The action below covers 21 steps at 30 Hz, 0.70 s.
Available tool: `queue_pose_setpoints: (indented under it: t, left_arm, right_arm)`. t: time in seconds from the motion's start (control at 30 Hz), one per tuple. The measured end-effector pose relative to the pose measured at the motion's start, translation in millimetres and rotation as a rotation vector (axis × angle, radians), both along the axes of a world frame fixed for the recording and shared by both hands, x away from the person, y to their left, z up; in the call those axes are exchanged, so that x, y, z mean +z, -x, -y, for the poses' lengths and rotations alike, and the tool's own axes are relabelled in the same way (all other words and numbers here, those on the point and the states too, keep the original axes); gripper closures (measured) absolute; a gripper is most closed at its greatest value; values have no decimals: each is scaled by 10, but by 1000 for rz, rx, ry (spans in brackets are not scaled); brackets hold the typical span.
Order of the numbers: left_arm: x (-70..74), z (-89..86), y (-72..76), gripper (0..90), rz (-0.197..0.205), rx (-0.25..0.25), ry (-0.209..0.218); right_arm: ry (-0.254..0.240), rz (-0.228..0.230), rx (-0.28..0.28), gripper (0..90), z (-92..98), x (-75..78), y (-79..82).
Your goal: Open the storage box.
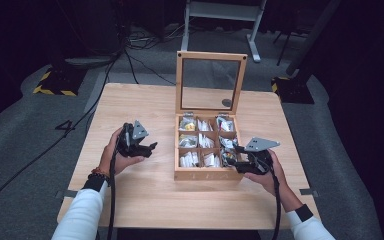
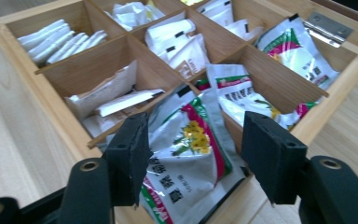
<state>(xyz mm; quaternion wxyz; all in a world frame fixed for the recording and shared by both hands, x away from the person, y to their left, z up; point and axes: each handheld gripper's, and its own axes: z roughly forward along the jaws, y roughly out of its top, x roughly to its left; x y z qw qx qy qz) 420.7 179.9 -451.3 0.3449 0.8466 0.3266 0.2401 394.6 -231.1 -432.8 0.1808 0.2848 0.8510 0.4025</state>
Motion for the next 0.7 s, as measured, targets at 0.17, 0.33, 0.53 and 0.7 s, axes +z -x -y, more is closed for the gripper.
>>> queue_pose_setpoints:
  t: [0.17, 0.33, 0.53, 0.7]
  left_arm:
    - [-134, 98, 202, 254, -40, -67, -44]
    - [-223, 178, 344, 245, -112, -137, -34]
    - [-299, 183, 440, 246, -118, -147, -39]
    - [-374, 181, 499, 247, -126, -149, -63]
  right_arm:
    - [15, 13, -33, 445, -1, 4, -30]
    - [11, 10, -23, 463, -57, 1, -47]
    - [-20, 2, -37, 468, -89, 9, -98]
    - [4, 9, -40, 475, -141, 10, -103]
